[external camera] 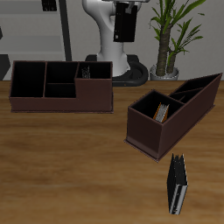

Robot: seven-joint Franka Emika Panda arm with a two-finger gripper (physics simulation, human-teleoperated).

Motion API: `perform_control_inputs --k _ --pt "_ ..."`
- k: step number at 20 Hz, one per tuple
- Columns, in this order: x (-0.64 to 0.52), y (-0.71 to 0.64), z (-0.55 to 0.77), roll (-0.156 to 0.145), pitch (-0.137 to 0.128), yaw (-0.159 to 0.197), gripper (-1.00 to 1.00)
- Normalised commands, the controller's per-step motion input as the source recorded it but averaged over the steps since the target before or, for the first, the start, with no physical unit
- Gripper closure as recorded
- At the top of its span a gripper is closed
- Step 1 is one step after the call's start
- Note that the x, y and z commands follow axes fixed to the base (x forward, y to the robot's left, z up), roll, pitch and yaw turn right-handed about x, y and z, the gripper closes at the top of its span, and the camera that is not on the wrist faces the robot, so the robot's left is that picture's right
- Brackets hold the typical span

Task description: Place the right striped book into the back desk caddy's right compartment and place the orange book into the left desk caddy's right compartment and place the black book into the left desk caddy's left compartment

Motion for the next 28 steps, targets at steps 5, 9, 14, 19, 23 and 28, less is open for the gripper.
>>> perform_control_inputs --k 5,9,14,19,23,28 --pt "-0.17 0.61 -0.29 0.051 0.028 -0.002 1.0" --pt "-0.16 0.44 -0.25 0.061 0.042 -0.009 1.0" --pt "-0.04 0.41 -0.21 0.042 0.048 -0.034 1.0" --pt "0.03 0.53 -0.32 0.033 0.095 -0.048 1.0" --pt "-0.03 0.51 -0.2 0.047 0.03 0.023 1.0" --pt "0.33 0.47 -0.18 0.036 0.034 0.023 1.0"
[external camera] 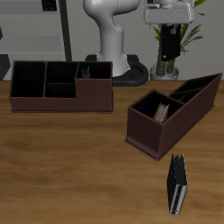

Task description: Place the right striped book into the back desk caddy's right compartment and place the orange book into the left desk caddy's right compartment and place the black book into the left desk caddy's left compartment

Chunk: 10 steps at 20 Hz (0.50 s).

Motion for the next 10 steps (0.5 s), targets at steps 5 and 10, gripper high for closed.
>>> perform_control_inputs --k 5,10 --pt "0.17 0.31 0.0 0.009 0.018 -0.022 1.0" --pt "0.05 0.35 -0.03 0.037 0.021 -0.026 1.0"
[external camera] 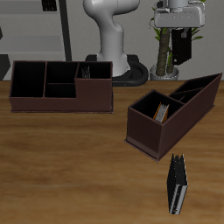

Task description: Place the right striped book into the back desk caddy's right compartment and place the orange book into the left desk caddy's right compartment and place the black book into the left desk caddy's left compartment

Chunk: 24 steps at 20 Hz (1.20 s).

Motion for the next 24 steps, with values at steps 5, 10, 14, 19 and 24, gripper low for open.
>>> perform_control_inputs --k 5,10,14,19,24 --pt "0.04 0.24 -0.02 0.056 -0.034 0.038 1.0" --pt "0.32 0.11 -0.04 -0.021 0.018 -0.028 1.0" --pt "0.16 0.19 -0.04 -0.046 0.015 -0.016 1.0" --pt "0.02 0.1 -0.04 0.013 0.002 0.007 1.0" --pt "0.07 0.1 -0.01 0.01 -0.016 0.026 1.0"
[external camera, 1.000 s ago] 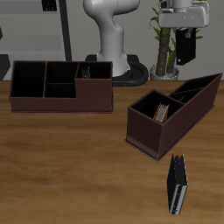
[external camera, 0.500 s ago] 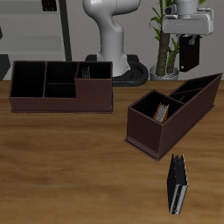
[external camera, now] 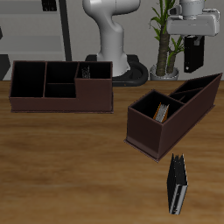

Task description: Place the right striped book into the back desk caddy's right compartment and place the orange book into the left desk caddy's right compartment and place the black book into the left desk caddy's left compartment

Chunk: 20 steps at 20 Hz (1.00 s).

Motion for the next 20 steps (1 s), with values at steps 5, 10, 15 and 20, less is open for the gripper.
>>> perform_control_inputs --k 5,10,15,20 --pt "0.2 0.01 0.05 -0.022 -0.016 0.028 1.0" --pt "0.22 0.01 -0.05 -0.01 0.007 0.01 1.0" --pt "0.19 0.04 -0.23 0.001 0.038 0.005 1.0" --pt "0.16 0.06 -0.35 0.007 0.04 0.031 1.0"
